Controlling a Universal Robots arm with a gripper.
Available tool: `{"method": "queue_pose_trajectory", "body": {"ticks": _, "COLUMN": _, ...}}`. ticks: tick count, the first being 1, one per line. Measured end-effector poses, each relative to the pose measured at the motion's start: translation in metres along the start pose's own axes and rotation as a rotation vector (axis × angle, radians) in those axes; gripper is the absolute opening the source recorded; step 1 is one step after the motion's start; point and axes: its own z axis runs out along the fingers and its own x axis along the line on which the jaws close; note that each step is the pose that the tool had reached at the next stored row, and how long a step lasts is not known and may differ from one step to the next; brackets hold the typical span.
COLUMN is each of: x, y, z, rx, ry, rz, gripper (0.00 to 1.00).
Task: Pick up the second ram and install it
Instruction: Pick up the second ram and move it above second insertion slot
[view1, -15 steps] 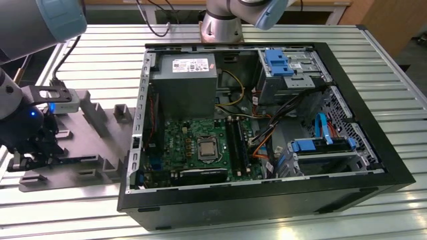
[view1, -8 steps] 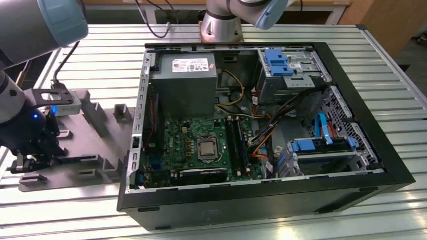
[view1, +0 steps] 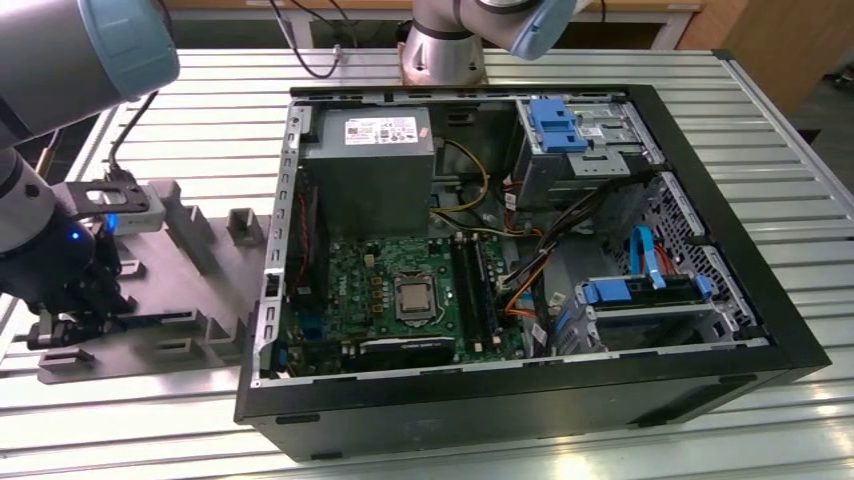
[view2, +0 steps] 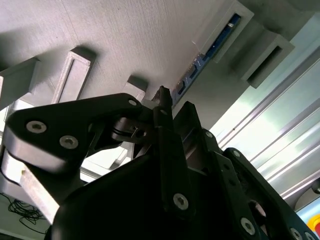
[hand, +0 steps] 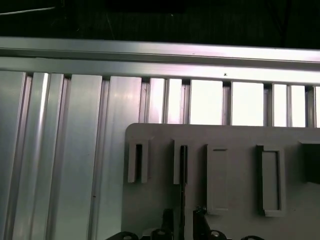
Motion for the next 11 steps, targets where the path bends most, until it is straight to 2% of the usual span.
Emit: {"method": "queue_pose_trajectory", "body": {"ticks": 11, "x": -0.0011, "y": -0.0001, "z": -0.0005, "rx": 0.0001, "ry": -0.0001, "rz": 0.000, "gripper": 0.30}}
